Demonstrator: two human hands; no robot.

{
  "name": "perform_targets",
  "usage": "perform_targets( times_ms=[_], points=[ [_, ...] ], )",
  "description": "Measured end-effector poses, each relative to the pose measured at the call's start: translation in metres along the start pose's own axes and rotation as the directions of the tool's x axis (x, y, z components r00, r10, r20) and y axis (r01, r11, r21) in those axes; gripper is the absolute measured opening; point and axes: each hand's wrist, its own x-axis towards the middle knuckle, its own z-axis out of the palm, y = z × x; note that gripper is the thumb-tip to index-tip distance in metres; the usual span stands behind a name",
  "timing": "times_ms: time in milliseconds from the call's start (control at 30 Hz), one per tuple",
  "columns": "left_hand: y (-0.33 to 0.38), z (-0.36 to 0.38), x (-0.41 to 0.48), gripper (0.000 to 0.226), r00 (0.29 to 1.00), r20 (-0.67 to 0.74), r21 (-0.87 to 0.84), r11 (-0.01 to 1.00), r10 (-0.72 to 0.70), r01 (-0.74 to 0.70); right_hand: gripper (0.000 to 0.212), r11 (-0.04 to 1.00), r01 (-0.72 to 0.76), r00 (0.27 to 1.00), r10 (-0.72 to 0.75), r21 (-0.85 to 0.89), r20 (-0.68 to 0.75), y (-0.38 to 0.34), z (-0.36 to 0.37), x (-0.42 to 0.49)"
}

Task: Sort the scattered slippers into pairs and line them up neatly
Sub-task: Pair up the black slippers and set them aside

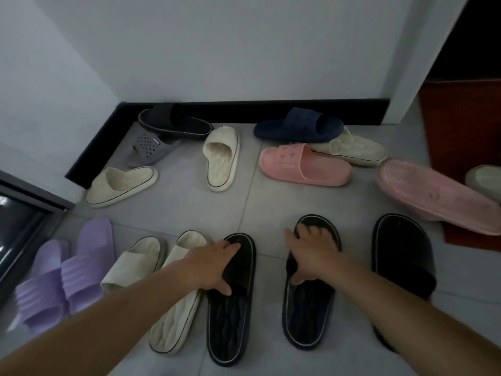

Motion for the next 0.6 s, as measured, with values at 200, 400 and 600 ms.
perform_targets(
  times_ms=[200,400,600],
  points=[
    [0.013,-0.004,0.013,0.091,0.999,-0.039,0.004,1.0,0.013,-0.013,0.062,0.999,0.045,0.99,-0.044,0.004,-0.13,0.006,0.008,0.0],
    [0.013,0.016,0.02,0.089,0.999,-0.032,-0.016,0.999,0.035,-0.035,0.063,0.999,0.032,0.985,-0.028,0.019,-0.172,0.023,0.016,0.004],
    [-0.016,0.025,0.008,0.091,0.999,-0.049,-0.126,0.992,0.012,-0.018,0.103,0.965,0.065,0.997,-0.073,0.254,0.023,0.043,0.004,0.014]
  ],
)
